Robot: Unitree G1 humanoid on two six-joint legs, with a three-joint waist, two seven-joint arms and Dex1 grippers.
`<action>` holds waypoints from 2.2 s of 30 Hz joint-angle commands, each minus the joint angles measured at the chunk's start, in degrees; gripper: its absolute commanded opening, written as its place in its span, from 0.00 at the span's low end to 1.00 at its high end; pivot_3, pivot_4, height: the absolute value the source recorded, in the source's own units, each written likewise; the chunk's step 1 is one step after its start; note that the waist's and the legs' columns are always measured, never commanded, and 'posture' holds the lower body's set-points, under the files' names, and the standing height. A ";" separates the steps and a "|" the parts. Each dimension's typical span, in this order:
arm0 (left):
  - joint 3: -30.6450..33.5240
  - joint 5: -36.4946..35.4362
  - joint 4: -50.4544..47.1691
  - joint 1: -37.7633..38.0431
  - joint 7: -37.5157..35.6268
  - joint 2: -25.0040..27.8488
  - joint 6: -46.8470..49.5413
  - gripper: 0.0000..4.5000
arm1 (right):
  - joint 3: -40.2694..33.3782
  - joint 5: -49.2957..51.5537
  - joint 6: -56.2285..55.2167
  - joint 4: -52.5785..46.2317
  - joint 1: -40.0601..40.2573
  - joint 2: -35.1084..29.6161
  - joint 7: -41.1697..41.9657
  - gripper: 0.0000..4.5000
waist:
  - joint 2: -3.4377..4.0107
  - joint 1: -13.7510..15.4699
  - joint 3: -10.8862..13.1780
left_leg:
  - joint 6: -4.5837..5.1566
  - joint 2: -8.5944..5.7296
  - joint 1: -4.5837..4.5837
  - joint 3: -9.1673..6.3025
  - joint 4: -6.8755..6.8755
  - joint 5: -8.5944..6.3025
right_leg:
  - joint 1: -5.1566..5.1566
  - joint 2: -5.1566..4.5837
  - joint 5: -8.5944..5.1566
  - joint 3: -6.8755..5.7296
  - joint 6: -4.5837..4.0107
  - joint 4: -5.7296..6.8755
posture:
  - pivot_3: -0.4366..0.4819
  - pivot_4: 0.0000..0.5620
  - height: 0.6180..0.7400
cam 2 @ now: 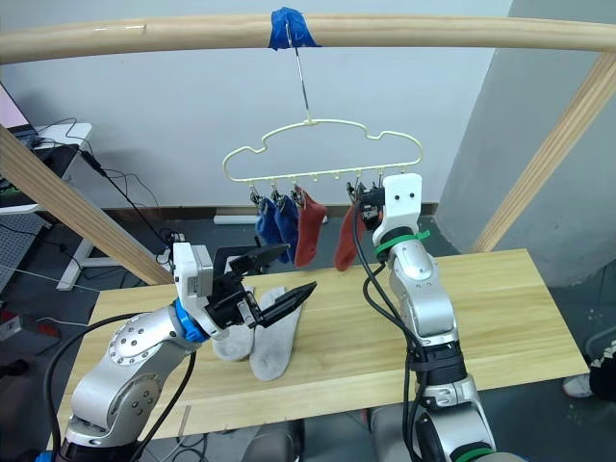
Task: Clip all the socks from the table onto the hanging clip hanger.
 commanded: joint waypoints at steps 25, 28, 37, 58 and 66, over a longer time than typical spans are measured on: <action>-1.04 0.52 -3.14 0.32 0.23 -0.53 -0.67 1.00 | -2.78 3.05 0.87 2.68 -3.96 3.97 -2.40 0.52 | 0.01 0.05 0.00 | 0.00 0.00 0.00 -0.02 0.00 0.00 | 0.00 0.00 0.00 -0.02 -0.01 0.01 | 0.42 0.34 1.00; -1.08 0.54 -3.20 0.46 0.17 -0.55 -0.75 1.00 | -2.63 2.97 0.96 2.42 -3.59 4.00 -2.41 0.52 | 0.01 0.05 0.00 | 0.00 0.00 -0.01 -0.02 0.00 0.00 | 0.00 0.00 0.00 -0.02 -0.01 0.00 | 0.42 0.34 1.00; -1.33 0.87 -2.97 0.87 -0.42 -0.68 -1.38 1.00 | -2.29 2.40 0.87 1.77 -3.08 3.51 -2.46 0.33 | 0.01 0.05 -0.01 | 0.00 0.00 -0.01 -0.01 0.00 0.00 | 0.00 0.00 0.00 -0.02 -0.01 0.00 | 0.41 0.33 1.00; -2.02 1.30 -4.16 0.88 0.31 -1.06 -0.95 1.00 | -1.02 1.82 0.03 0.86 -3.40 2.97 -2.49 0.33 | 0.01 0.05 -0.03 | 0.00 0.00 -0.01 -0.01 0.00 0.00 | 0.00 0.00 0.01 -0.02 -0.01 0.01 | 0.42 0.31 1.00; -1.98 1.40 -3.91 1.54 -0.01 -1.08 -1.36 1.00 | -0.93 2.81 0.86 0.60 -3.37 3.46 -1.90 0.33 | 0.01 0.05 -0.03 | 0.00 0.00 -0.01 -0.01 0.00 0.00 | 0.00 0.00 0.01 -0.02 -0.01 0.01 | 0.42 0.33 1.00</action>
